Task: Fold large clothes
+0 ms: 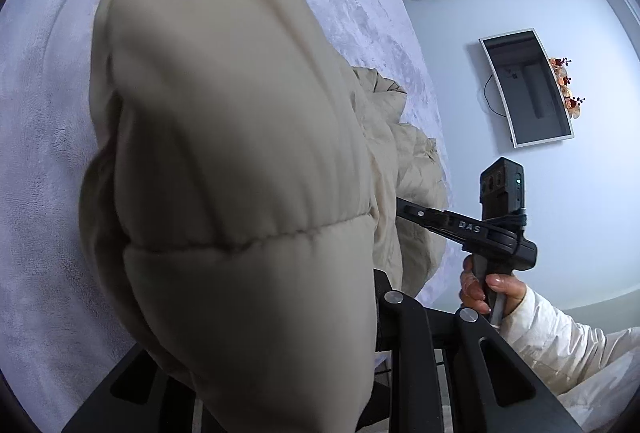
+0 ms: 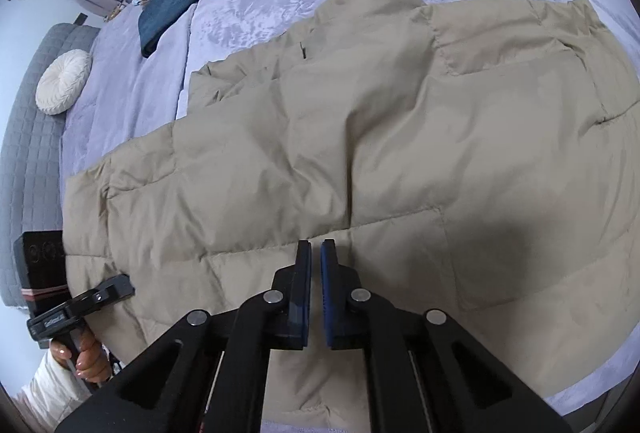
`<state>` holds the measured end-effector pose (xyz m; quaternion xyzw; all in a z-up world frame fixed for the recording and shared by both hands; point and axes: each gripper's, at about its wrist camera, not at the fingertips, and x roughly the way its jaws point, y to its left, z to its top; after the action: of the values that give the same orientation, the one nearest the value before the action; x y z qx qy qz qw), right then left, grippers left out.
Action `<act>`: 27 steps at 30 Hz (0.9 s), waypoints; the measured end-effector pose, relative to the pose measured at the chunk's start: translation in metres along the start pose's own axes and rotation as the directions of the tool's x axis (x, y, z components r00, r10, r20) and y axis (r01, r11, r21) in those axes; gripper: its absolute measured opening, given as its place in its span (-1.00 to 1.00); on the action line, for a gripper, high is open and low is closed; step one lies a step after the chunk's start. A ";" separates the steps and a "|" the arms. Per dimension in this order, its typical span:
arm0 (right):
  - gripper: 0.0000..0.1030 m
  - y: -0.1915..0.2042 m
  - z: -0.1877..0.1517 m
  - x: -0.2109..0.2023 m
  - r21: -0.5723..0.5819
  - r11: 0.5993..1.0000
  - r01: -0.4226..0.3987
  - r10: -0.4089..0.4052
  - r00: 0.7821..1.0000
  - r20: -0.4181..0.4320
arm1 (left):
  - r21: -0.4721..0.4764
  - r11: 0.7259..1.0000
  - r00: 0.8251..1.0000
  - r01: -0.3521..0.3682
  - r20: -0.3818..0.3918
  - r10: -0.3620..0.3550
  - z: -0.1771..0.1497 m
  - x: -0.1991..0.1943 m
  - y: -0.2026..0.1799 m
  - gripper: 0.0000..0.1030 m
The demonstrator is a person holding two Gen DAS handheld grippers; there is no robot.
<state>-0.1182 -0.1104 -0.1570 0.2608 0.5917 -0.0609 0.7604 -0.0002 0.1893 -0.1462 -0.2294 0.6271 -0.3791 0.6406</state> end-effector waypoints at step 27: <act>-0.97 -0.136 0.007 -0.044 0.142 0.954 -0.263 0.265 0.964 0.000 | 0.090 0.983 0.974 -0.157 -0.149 0.169 0.036 0.174 -0.266 -0.06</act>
<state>-0.1797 -0.2400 -0.1597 0.3909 0.5531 0.0021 0.7357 -0.0305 -0.1134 -0.0476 -0.1216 0.6769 -0.3659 0.6270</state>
